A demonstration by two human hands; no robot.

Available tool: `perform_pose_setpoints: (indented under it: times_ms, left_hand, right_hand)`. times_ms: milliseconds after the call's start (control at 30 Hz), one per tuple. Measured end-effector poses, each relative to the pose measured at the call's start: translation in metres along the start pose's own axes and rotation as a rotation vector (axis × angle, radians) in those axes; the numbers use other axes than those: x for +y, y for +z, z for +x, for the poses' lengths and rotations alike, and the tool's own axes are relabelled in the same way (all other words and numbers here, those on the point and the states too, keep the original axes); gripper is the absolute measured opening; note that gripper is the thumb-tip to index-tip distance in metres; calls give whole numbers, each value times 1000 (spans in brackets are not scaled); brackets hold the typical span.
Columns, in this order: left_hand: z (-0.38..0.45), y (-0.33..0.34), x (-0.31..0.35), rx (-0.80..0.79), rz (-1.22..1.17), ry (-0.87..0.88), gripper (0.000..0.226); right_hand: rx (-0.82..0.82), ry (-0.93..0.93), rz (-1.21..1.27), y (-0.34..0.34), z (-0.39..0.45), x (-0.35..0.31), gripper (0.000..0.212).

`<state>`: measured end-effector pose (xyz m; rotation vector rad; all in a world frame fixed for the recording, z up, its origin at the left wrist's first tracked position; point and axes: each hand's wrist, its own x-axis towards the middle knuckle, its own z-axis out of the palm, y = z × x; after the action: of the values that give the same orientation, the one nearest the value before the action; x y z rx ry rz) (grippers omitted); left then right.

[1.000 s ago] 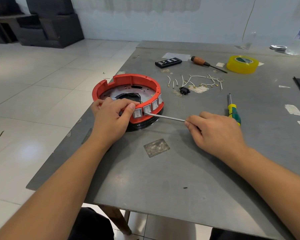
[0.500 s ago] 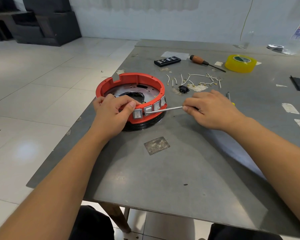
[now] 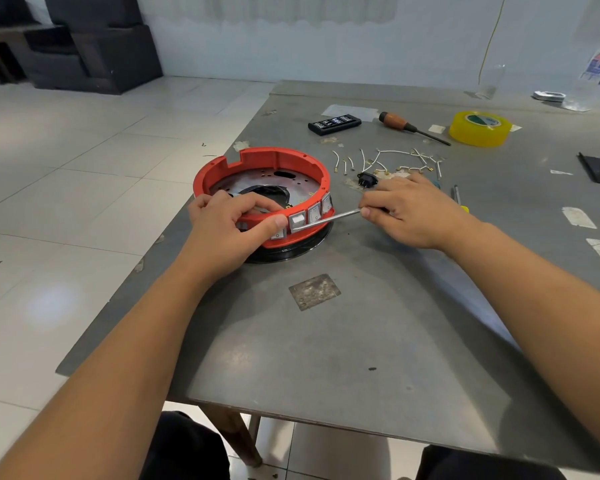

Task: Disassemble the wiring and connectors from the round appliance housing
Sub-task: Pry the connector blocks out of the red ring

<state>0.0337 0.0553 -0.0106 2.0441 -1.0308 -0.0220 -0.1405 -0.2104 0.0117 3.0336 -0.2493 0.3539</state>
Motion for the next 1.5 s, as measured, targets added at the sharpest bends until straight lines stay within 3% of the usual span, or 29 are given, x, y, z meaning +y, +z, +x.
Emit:
perform_pose_setpoints:
  times_ms: [300,467,1133,1400,1500]
  left_hand:
    - [0,-1,-2,38,-11,79,35]
    - [1,0,-3,27,24,56,21]
    - [1,-1,-2,23,5,31,19]
    - [1,1,-3,29,17,38,18]
    - [1,1,-2,22,16,32,16]
  right_hand:
    - [14,111,-83,-2,-31,-23,44]
    - [-43,121,-51,-2,-24,-26,38]
    - [88,-13,12,6,2,-25,35]
    - [70,66,-78,0,-19,-25,43]
    - [-20,107,-54,-5,-16,-23,31]
